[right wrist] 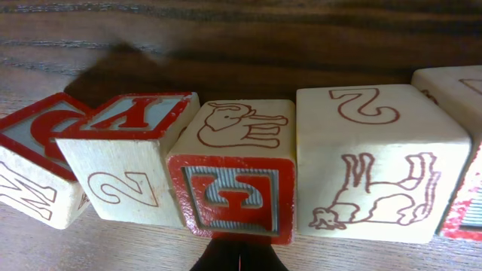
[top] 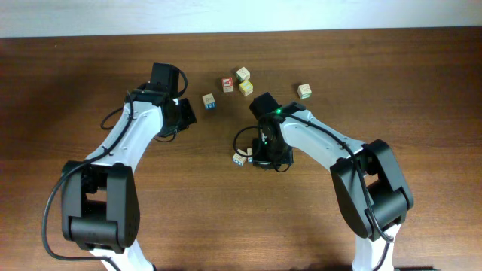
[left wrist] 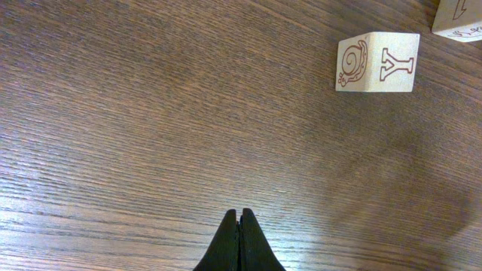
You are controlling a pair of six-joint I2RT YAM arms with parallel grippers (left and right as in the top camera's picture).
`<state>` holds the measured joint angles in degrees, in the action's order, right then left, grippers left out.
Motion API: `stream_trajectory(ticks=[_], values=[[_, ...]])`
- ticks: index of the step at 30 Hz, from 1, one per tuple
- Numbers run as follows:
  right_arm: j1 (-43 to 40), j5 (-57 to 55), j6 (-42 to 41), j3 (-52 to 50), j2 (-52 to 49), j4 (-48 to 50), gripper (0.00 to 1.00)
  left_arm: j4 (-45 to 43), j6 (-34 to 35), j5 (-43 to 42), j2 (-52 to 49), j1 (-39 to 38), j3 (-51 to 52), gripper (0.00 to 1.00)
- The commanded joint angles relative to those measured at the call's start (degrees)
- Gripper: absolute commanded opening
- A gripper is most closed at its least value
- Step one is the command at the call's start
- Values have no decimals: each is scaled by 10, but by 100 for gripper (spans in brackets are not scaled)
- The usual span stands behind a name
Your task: Rotate 5 blocks
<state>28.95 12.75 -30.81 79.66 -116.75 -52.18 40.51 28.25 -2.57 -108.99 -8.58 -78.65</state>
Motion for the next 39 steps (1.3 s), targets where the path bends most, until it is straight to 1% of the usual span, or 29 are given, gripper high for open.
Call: stream_trajectory(ticks=[1, 13, 17, 19, 25, 33, 39], values=[[2, -1, 5, 9, 0, 1, 4, 3, -9, -2, -9, 1, -11, 0], [2, 6, 6, 14, 4, -11, 4, 9, -9, -2, -9, 1, -11, 0], [3, 36, 38, 40, 27, -23, 4, 9, -9, 0, -9, 1, -11, 0], [7, 49, 40, 45, 31, -23, 4, 4, -9, 5, -9, 2, -11, 0], [47, 43, 35, 46, 30, 14, 4, -23, -9, 20, -9, 7, -11, 0], [108, -33, 5, 46, 29, 39, 4, -28, -9, 30, -9, 59, -11, 0], [119, -71, 3, 46, 27, 51, 4, -23, -9, 28, -9, 85, -11, 0]])
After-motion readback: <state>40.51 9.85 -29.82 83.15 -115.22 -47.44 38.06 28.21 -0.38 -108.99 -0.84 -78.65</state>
